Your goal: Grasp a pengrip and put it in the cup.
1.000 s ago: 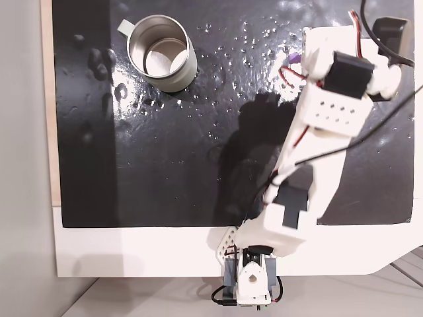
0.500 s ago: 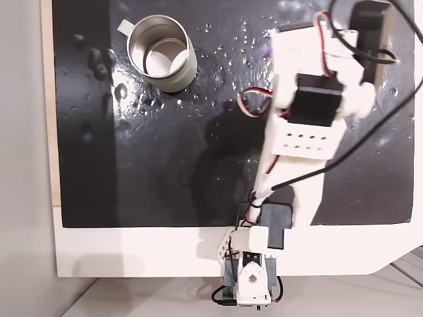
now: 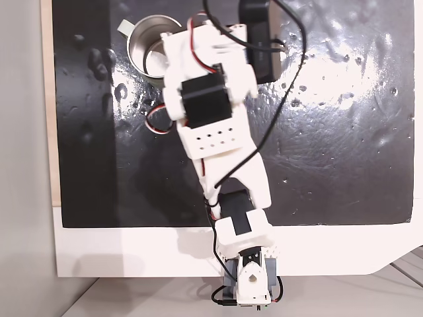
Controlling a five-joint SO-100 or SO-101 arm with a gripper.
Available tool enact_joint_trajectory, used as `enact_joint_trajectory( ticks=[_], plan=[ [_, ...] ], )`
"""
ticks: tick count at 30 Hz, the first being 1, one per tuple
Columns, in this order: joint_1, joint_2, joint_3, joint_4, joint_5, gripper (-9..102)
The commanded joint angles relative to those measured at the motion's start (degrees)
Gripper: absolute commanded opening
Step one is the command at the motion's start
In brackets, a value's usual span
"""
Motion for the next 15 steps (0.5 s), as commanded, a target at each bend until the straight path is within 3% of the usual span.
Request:
enact_joint_trajectory(
  ticks=[1,13,15],
  plan=[
    [-2.7,-1.1,-5.7,-0.6,1.6,0],
    [-5.9,-7.3,-10.3,-3.1,2.7,0],
    [-5.9,-7.3,-10.3,-2.8,2.7,4]
  ],
)
